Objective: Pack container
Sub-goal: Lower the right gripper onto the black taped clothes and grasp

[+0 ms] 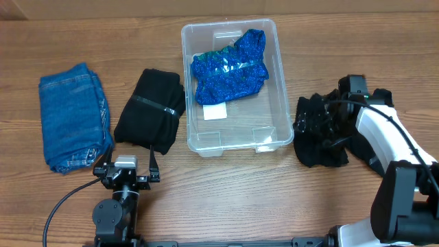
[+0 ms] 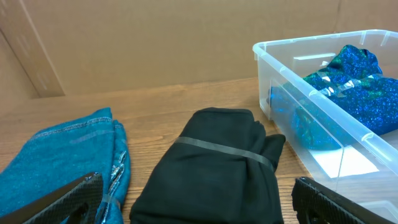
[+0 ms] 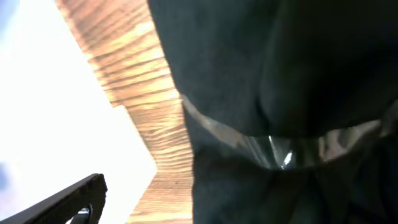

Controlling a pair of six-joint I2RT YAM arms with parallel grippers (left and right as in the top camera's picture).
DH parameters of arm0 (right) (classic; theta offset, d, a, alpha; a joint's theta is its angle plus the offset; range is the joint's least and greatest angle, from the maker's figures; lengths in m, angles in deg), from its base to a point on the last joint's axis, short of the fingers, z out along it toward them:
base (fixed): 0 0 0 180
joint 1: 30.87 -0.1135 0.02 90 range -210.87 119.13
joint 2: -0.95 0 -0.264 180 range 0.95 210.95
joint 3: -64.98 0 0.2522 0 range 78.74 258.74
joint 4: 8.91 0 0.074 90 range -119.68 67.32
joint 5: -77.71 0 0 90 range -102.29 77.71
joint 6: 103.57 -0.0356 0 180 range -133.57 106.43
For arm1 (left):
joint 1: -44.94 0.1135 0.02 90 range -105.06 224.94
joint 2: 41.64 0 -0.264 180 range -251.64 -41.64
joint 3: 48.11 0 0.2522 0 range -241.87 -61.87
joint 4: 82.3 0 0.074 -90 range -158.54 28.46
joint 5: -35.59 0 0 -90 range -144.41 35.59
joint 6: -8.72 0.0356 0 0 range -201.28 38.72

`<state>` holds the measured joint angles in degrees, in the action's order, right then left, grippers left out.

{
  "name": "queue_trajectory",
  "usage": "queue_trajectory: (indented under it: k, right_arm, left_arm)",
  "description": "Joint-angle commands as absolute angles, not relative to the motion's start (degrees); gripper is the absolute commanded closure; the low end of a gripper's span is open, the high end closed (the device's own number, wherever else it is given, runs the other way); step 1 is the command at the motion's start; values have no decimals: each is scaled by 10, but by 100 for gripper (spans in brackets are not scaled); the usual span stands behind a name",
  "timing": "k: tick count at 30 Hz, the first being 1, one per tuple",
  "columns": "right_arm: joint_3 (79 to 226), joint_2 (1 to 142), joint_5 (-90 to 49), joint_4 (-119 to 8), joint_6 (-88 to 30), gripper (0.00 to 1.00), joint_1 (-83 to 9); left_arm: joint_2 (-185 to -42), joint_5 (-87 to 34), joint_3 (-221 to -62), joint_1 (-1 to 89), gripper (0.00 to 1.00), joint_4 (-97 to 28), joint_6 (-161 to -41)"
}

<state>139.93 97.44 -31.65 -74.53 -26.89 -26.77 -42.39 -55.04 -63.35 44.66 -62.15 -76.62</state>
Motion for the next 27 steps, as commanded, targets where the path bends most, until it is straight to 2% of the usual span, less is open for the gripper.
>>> queue_trajectory:
  k: [1, 5, 11, 22, 27]
  right_arm:
    - [1452, 962, -277, -780, -270, 2, -266]
    - [1532, 962, -211, -868, -263, 0, -266]
    - [1540, 962, -122, -888, -253, 0, -266]
    - [1425, 962, -82, -753, -253, 0, -266]
    - [1388, 962, -82, -734, -254, 0, -266]
  left_arm:
    - [-419, -546, -631, 450, 0, -622, -761]
    - [-419, -546, -631, 450, 0, -622, -761]
    - [-419, -546, -631, 450, 0, -622, -761]
    - [-419, -546, -631, 450, 0, -622, -761]
    - [-419, -546, -631, 450, 0, -622, -761]
